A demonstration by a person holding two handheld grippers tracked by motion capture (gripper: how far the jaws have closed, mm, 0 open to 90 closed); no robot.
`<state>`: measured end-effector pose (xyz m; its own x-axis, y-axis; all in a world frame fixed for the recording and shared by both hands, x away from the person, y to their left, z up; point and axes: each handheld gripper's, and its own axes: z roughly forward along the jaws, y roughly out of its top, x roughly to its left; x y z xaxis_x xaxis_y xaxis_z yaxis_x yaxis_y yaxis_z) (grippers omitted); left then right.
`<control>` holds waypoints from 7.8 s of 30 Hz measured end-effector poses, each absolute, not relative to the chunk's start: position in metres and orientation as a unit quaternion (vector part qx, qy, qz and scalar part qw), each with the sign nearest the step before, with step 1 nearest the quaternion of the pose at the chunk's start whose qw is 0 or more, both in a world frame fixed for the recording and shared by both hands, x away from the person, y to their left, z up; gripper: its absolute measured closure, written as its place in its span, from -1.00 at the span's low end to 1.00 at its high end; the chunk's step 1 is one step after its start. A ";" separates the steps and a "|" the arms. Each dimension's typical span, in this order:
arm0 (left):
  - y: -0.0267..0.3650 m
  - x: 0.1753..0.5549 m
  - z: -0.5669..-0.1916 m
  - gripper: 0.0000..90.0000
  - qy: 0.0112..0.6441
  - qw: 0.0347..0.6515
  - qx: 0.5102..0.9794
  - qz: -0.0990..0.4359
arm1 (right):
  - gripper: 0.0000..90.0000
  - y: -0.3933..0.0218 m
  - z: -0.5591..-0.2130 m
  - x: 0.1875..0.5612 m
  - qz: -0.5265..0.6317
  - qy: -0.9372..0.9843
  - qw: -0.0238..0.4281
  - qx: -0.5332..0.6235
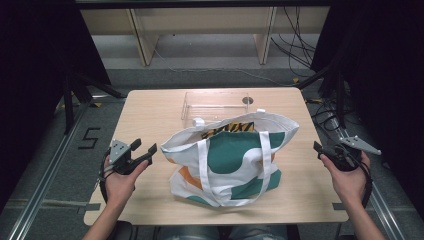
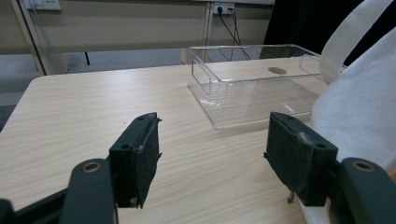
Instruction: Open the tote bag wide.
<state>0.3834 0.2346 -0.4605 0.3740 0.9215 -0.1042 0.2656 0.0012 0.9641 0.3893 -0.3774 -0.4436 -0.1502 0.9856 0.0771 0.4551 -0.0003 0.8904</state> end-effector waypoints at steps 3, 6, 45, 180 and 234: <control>0.235 0.382 -0.459 -0.23 0.468 0.533 0.635 0.307 | 0.02 -0.380 -0.446 0.391 0.424 0.633 0.322 0.562; 0.236 0.381 -0.458 -0.21 0.469 0.537 0.630 0.308 | 0.02 -0.378 -0.445 0.390 0.425 0.623 0.319 0.573; 0.122 0.360 -0.348 0.12 0.261 0.593 0.715 0.261 | 0.01 -0.378 -0.443 0.393 0.410 0.647 0.331 0.551; 0.046 0.332 -0.427 0.31 0.160 0.406 0.895 0.087 | 0.00 -0.368 -0.425 0.390 0.440 0.648 0.308 0.541; 0.137 0.406 -0.376 0.96 0.312 0.490 0.786 0.211 | 1.00 -0.254 -0.373 0.410 0.475 0.763 0.231 0.372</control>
